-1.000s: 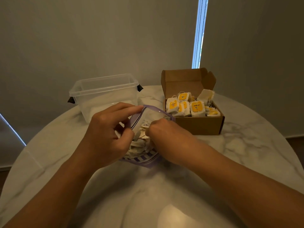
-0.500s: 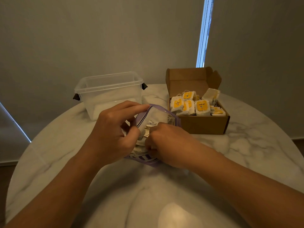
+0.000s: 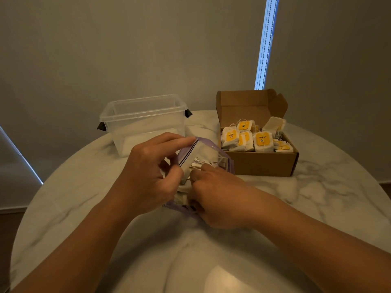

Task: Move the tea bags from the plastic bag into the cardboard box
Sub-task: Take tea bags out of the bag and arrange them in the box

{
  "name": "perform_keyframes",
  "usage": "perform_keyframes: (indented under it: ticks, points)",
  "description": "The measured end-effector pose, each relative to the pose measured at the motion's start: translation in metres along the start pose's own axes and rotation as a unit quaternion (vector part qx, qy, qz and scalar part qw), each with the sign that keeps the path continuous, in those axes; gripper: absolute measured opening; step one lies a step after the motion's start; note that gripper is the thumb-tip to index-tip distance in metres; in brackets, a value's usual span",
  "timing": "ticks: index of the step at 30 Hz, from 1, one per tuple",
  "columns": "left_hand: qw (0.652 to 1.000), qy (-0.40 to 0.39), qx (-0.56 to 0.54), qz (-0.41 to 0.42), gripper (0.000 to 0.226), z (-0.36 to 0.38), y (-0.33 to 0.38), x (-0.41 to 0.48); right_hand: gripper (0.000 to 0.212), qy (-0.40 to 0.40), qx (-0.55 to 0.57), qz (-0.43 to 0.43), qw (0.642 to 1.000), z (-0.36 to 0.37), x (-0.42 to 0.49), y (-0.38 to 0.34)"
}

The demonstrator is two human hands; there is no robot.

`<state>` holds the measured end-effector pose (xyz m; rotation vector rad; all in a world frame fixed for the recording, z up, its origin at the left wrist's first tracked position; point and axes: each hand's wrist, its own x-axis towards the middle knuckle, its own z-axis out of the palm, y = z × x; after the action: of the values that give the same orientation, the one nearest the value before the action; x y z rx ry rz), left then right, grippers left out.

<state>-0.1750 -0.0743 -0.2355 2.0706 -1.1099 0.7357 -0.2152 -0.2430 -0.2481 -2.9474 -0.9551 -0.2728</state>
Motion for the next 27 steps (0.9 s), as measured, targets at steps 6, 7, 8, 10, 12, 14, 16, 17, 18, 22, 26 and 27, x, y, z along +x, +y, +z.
perform_keyframes:
  ticks: [6, 7, 8, 10, 12, 14, 16, 17, 18, 22, 26, 27]
  points:
    - [1.000, 0.001, 0.004, -0.005, 0.045, 0.001, -0.001, -0.001, 0.016, -0.062, 0.047, -0.016, 0.997, -0.006, -0.009, 0.007]
    - [1.000, -0.001, 0.002, -0.005, 0.045, 0.001, -0.001, -0.001, 0.015, -0.069, 0.053, -0.013, 0.996, -0.008, -0.011, 0.007]
    - [1.000, -0.003, 0.000, -0.004, 0.045, 0.001, -0.001, -0.001, 0.015, -0.075, 0.059, -0.010, 0.995, -0.010, -0.012, 0.008]
    - [1.000, -0.004, 0.002, -0.005, 0.045, 0.001, -0.001, -0.001, 0.015, -0.074, 0.076, -0.012, 0.994, -0.013, -0.014, 0.011]
    - [1.000, 0.000, 0.006, -0.006, 0.045, 0.001, -0.001, -0.001, 0.018, -0.075, 0.091, -0.014, 0.993, -0.015, -0.015, 0.012]
    - [1.000, 0.002, 0.004, -0.005, 0.044, 0.002, 0.000, -0.001, 0.022, -0.077, 0.088, -0.025, 0.993, -0.015, -0.017, 0.012]
    - [1.000, 0.002, 0.000, -0.007, 0.044, 0.002, 0.001, -0.001, 0.020, -0.064, 0.073, -0.032, 0.995, -0.014, -0.017, 0.012]
    - [1.000, 0.003, -0.001, -0.008, 0.044, 0.002, 0.001, -0.001, 0.019, -0.052, 0.074, -0.029, 0.995, -0.014, -0.018, 0.012]
    - [1.000, 0.004, -0.002, -0.008, 0.044, 0.001, 0.001, -0.001, 0.018, -0.037, 0.083, -0.023, 0.996, -0.014, -0.018, 0.013]
    - [1.000, 0.005, -0.003, -0.005, 0.043, 0.000, 0.000, -0.001, 0.019, 0.019, 0.149, 0.005, 0.989, -0.025, -0.022, 0.020]
    - [1.000, 0.008, -0.002, -0.013, 0.042, 0.000, -0.002, -0.002, 0.012, 0.091, 0.337, 0.038, 0.936, -0.046, -0.037, 0.039]
    - [1.000, 0.007, -0.004, -0.012, 0.042, 0.000, -0.002, -0.002, 0.011, 0.114, 0.388, 0.037, 0.914, -0.050, -0.040, 0.043]
